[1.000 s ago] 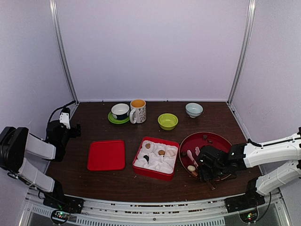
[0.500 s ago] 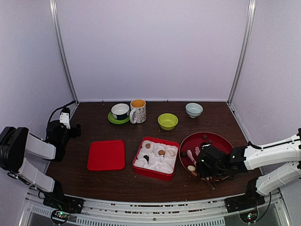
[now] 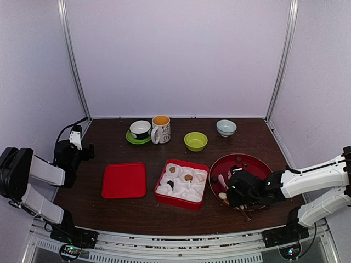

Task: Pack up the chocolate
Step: Pick up the clamp from the plate.

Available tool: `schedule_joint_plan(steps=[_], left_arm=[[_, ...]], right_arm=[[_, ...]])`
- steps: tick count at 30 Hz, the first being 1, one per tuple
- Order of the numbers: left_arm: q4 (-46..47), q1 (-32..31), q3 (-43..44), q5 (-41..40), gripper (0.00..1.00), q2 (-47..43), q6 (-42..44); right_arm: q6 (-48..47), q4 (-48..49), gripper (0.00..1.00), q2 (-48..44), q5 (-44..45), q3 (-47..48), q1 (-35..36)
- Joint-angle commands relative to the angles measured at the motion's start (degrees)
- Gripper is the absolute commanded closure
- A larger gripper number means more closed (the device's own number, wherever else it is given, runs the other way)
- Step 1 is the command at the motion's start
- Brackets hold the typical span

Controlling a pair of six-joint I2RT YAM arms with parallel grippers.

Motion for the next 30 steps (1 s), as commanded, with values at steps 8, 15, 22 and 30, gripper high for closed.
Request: schedule_joint_plan(steps=[8,15,22,30], left_arm=[[3.30,0.55,0.62,0.46,0.02,0.32,-0.21],[3.24,0.56,0.65,0.45,0.02,0.29,-0.26],[3.22,0.53,0.61,0.45,0.02,0.31,-0.21],[3.25,0.56,0.61,0.45,0.02,0.33,-0.21]], right_arm=[[-0.88,0.22,0.50,0.93,1.45,0.05,-0.20],[-1.76,-0.25,0.57,0.61,1.51,0.89,-0.14],[-1.84,-1.13,0.70,-1.79,2.33,0.76,-0.21],[-2.49,-6.55,0.75,-6.72,1.99,3.23,-0.15]])
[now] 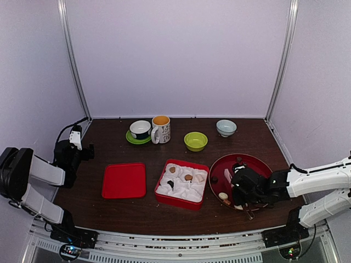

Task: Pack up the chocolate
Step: Pick up the clamp from the plate, then place the clamp on the plate.

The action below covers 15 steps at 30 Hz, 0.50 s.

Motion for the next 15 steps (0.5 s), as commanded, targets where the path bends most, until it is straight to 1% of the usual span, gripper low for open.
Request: schedule_joint_plan(steps=[1,5,9,15], left_arm=[[3.25,0.56,0.68,0.45,0.02,0.29,-0.21],[3.24,0.54,0.63,0.43,0.02,0.33,-0.24],[3.28,0.56,0.66,0.45,0.02,0.33,-0.23],[3.25,0.54,0.61,0.46,0.02,0.33,-0.21]], right_arm=[[-0.66,-4.23,0.75,-3.26,1.50,3.34,-0.15],[-1.86,-6.60,0.75,-5.01,-1.03,5.17,-0.44],[-3.51,-9.15,0.75,-4.59,-8.20,6.55,-0.99],[-4.64,-12.25,0.72,-2.80,-10.99,7.44,-1.00]])
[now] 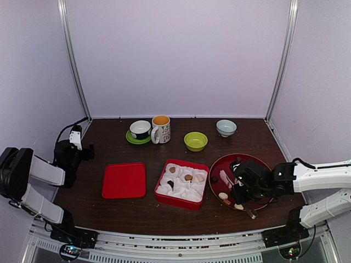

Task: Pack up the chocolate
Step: Place the clamp on the plate.

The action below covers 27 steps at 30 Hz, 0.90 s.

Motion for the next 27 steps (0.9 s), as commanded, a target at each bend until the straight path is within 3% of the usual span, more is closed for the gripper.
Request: schedule_joint_plan(steps=[1,27], left_arm=[[3.29,0.49,0.61,0.45,0.02,0.33,-0.21],[3.28,0.54,0.62,0.45,0.02,0.32,-0.22]], right_arm=[[-1.89,-3.63,0.70,1.57,-3.37,2.10,-0.26],[-4.90,-3.29,0.57,10.39,-2.76,6.07,-0.89]])
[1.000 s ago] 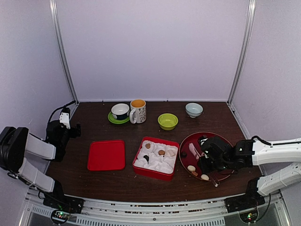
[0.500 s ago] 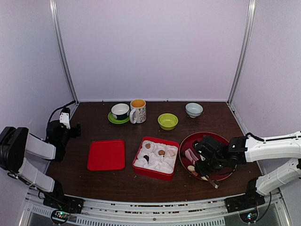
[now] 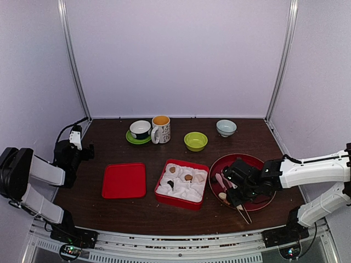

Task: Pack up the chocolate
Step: Place the clamp on the plate.

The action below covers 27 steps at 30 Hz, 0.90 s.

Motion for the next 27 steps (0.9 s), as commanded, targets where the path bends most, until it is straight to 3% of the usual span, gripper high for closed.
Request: schedule_joint_plan(steps=[1,20,27], left_arm=[[3.26,0.51,0.65,0.45,0.02,0.31,-0.21],[3.29,0.53,0.62,0.45,0.02,0.31,-0.21],[3.31,0.55,0.62,0.45,0.02,0.33,-0.22]], right_arm=[[-1.10,0.90,0.57,1.52,0.48,1.66,-0.66],[-1.89,2.81,0.54,3.78,1.23,1.59,-2.58],[-1.00,4.51,0.53,3.43,2.97,0.55,-6.56]])
